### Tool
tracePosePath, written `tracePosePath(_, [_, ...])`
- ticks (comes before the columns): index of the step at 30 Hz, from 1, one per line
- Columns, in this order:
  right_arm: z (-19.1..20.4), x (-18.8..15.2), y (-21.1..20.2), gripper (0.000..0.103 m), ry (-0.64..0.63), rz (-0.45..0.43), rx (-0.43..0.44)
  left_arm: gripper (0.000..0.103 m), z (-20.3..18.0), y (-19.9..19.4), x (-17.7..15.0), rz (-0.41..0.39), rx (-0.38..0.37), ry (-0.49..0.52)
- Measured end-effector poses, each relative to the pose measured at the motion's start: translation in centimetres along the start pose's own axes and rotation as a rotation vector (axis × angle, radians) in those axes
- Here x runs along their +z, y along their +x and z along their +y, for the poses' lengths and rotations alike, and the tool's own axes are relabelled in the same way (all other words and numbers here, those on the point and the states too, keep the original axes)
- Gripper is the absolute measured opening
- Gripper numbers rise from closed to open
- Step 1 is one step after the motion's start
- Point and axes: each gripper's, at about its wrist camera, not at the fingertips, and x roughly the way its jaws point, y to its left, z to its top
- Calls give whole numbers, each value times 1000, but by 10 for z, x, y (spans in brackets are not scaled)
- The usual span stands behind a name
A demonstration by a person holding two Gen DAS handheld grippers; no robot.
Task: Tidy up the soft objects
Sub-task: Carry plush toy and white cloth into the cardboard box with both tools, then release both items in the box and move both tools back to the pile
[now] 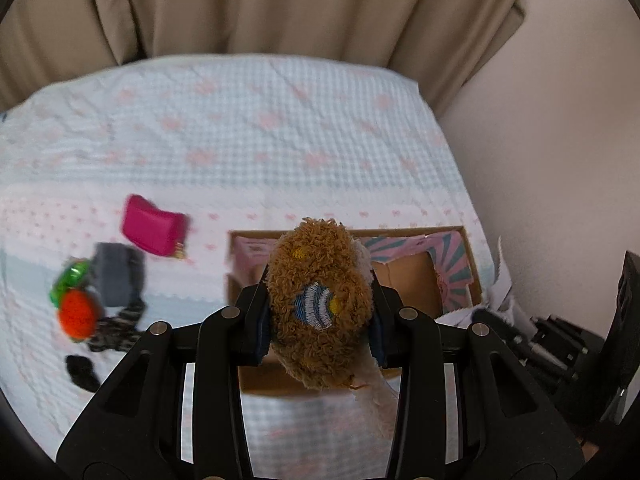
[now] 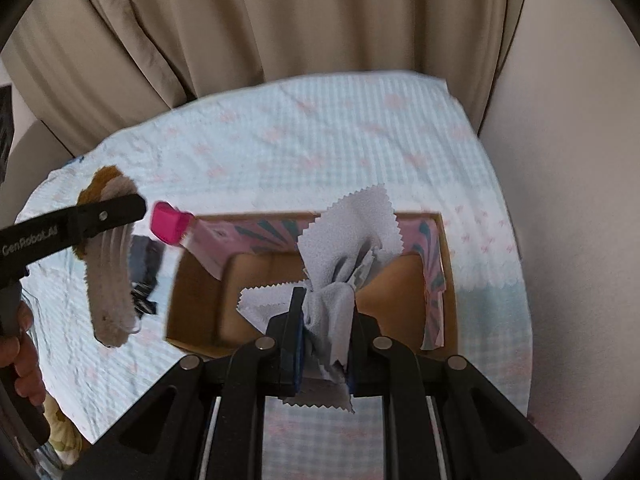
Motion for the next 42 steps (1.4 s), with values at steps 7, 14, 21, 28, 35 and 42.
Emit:
tracePosePath(7, [-25,-3,59,14,-12,107,8,34,-24,83,2,118,49,33])
tracePosePath(14, [-35,-10,100,14,-40,178,27,35,-27,142,-8,221,102,38])
tracePosePath(21, [-36,-13,114,37,-59,209,50,70,-32,147,-5,180,156,83])
tracePosePath(28, [-32,-20,110,103,-63,211,107,103,-25,133,7,162,179,112])
tracePosePath(35, [-27,-18,99,103,-56,183,108,103,-18,118,5,161,152,96])
tracePosePath(42, [-23,-9,72,103,-61,135,66,103,-21,81,8,109,129,99])
